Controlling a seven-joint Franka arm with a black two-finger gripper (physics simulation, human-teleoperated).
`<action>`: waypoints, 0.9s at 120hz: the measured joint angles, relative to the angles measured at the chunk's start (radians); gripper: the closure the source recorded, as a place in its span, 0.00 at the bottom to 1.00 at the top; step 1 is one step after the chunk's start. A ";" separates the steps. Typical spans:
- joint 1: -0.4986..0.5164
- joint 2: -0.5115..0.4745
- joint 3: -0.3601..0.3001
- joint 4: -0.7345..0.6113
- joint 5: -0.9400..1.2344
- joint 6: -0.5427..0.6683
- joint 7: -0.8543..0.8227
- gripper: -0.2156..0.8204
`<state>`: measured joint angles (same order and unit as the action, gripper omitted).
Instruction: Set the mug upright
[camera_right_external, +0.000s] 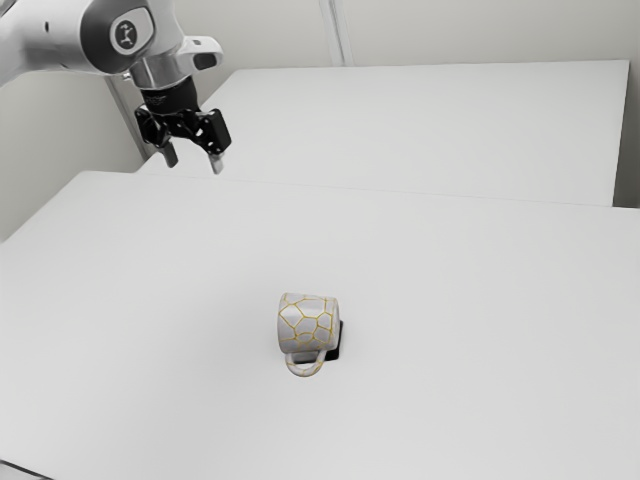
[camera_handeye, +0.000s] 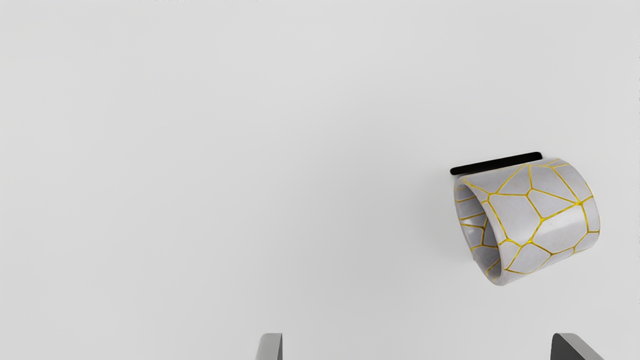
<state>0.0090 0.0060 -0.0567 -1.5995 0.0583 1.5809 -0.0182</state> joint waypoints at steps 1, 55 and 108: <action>-0.001 0.000 0.000 0.000 0.000 0.000 0.000 0.23; -0.052 -0.061 0.000 -0.153 -0.078 0.082 -0.003 0.23; -0.054 -0.122 0.020 -0.404 -0.282 0.295 0.037 0.23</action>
<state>-0.0454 -0.1159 -0.0369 -2.0039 -0.2238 1.8761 0.0192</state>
